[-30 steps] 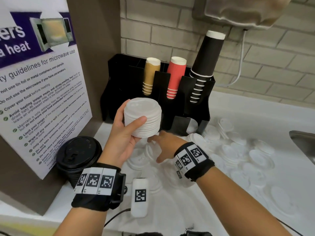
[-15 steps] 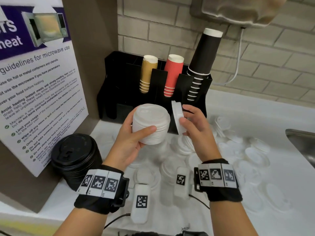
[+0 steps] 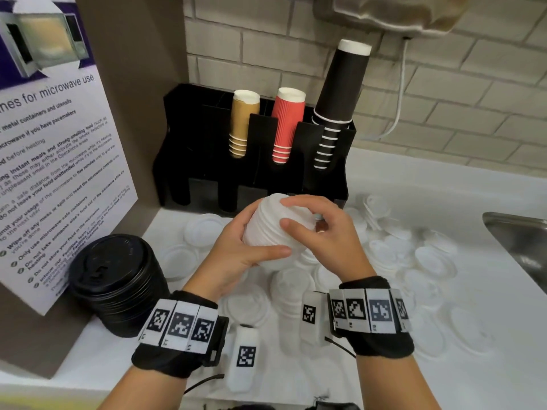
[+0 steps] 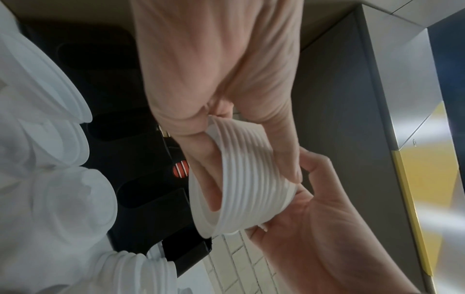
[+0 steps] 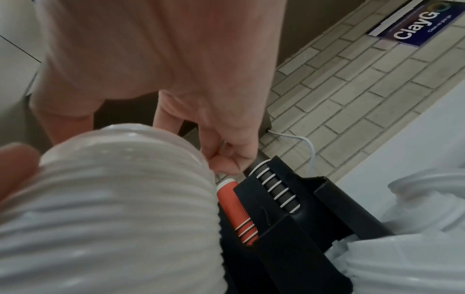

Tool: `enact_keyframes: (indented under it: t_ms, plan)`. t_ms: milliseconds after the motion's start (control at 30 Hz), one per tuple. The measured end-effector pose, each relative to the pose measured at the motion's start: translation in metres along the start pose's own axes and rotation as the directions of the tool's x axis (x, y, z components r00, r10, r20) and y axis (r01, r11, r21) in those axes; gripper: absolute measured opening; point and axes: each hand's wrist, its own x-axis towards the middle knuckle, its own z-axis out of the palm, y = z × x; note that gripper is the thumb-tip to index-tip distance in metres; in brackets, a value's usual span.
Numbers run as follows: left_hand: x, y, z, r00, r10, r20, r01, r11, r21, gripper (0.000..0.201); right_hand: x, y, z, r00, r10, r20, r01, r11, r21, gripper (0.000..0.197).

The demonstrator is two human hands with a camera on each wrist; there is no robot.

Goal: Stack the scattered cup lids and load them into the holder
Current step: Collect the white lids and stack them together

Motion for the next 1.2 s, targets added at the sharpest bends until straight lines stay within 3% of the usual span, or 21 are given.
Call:
enact_keyframes:
  t_ms: [167,333,433,533,633,733,833,933,1100,1200]
  plan:
    - [0.001,-0.001,0.001,1.0,-0.001,-0.003,0.001,1.0,-0.009,0.079,0.001,-0.001,0.001,1.0,-0.003,0.023,0.004,0.999,-0.033,0.03]
    - [0.003,0.0,-0.005,0.999,-0.033,-0.042,0.024,0.981,-0.191,0.075,0.008,-0.006,-0.009,0.997,-0.017,0.076,0.014,0.999,0.035,0.037]
    - [0.005,0.007,-0.013,0.992,-0.013,-0.126,-0.018,0.97,-0.241,0.104,0.029,0.003,-0.043,0.991,0.097,-0.094,-0.089,0.993,0.082,0.02]
    - [0.005,0.014,-0.023,0.985,0.018,-0.173,-0.062,0.965,-0.253,0.108,0.052,0.024,-0.079,0.957,0.273,-0.097,-0.286,0.94,-0.184,0.02]
    - [0.005,0.017,-0.03,0.979,0.016,-0.202,-0.067,0.966,-0.249,0.082,0.067,0.049,-0.093,0.857,0.511,0.069,-0.405,0.749,-0.524,0.028]
    - [0.004,0.017,-0.033,0.975,0.023,-0.221,-0.08,0.965,-0.248,0.058,0.072,0.067,-0.082,0.684,0.696,0.218,-0.306,0.546,-0.78,0.062]
    - [0.003,0.016,-0.034,0.977,0.035,-0.21,-0.084,0.97,-0.229,0.059,0.072,0.079,-0.065,0.617,0.742,0.263,-0.215,0.48,-0.85,0.078]
    - [0.003,0.014,-0.035,0.977,0.04,-0.211,-0.089,0.969,-0.23,0.059,0.07,0.083,-0.061,0.649,0.692,0.316,-0.175,0.541,-0.823,0.078]
    - [0.0,0.014,-0.037,0.977,0.05,-0.209,-0.095,0.972,-0.214,0.07,0.062,0.065,-0.064,0.861,0.368,0.351,-0.008,0.7,-0.714,0.08]
    - [0.001,0.015,-0.038,0.973,0.055,-0.224,-0.104,0.971,-0.215,0.064,0.057,0.05,-0.06,0.921,0.159,0.356,0.143,0.711,-0.689,0.082]
